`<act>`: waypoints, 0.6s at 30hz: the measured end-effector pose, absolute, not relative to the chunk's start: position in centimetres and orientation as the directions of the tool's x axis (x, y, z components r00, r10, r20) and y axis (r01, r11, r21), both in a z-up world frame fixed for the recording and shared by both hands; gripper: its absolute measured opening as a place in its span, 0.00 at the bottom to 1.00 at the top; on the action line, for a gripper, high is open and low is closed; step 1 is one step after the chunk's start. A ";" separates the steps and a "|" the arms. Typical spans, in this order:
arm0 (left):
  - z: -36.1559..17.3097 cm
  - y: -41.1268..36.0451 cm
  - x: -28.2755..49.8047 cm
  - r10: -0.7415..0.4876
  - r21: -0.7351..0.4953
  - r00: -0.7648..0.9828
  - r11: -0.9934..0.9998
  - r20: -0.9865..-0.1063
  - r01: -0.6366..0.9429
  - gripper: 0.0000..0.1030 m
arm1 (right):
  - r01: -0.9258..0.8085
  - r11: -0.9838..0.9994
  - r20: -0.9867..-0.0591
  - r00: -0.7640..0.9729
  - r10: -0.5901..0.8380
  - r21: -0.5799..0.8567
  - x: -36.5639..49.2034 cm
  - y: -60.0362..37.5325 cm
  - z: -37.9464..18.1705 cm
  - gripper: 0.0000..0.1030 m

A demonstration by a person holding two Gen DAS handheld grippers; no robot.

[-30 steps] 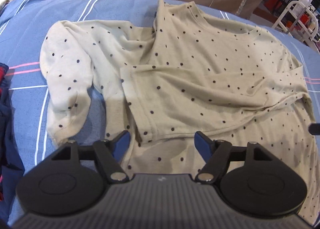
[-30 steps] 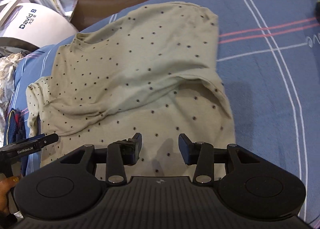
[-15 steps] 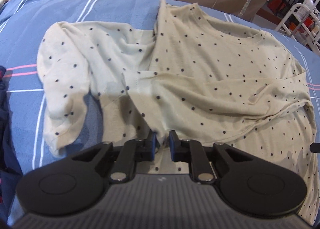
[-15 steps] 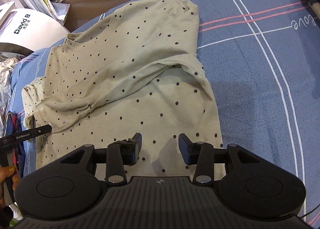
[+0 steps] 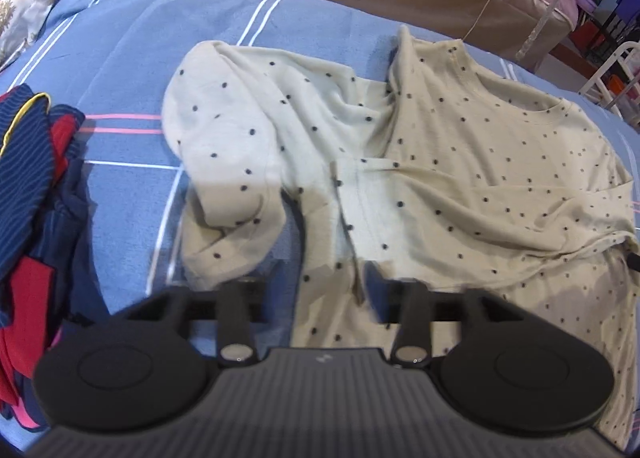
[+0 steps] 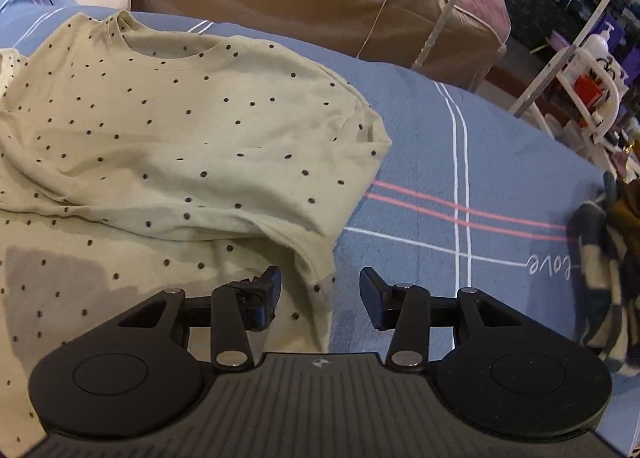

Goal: Fold small clothes

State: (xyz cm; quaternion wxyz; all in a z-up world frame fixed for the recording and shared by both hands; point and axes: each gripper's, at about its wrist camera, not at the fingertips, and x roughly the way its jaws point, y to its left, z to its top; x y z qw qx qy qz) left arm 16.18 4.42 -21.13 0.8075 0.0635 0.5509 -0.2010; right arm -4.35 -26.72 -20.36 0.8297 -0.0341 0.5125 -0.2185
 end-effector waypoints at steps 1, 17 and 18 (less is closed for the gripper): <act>-20.9 4.1 15.7 -0.259 -0.117 0.323 0.909 -0.910 0.400 0.73 | 0.321 0.906 -0.842 0.373 -0.390 -0.277 -4.0 -27.0 -20.6 0.47; -21.5 -0.6 14.1 -0.290 -0.120 0.270 0.852 -0.918 0.510 0.86 | 0.472 0.872 -0.827 0.434 -0.357 -0.129 -8.0 -29.1 -18.0 0.33; -21.5 -0.8 14.3 -0.288 -0.117 0.269 0.852 -0.919 0.511 0.88 | 0.466 0.876 -0.809 0.465 -0.361 -0.123 -7.7 -28.9 -17.4 0.38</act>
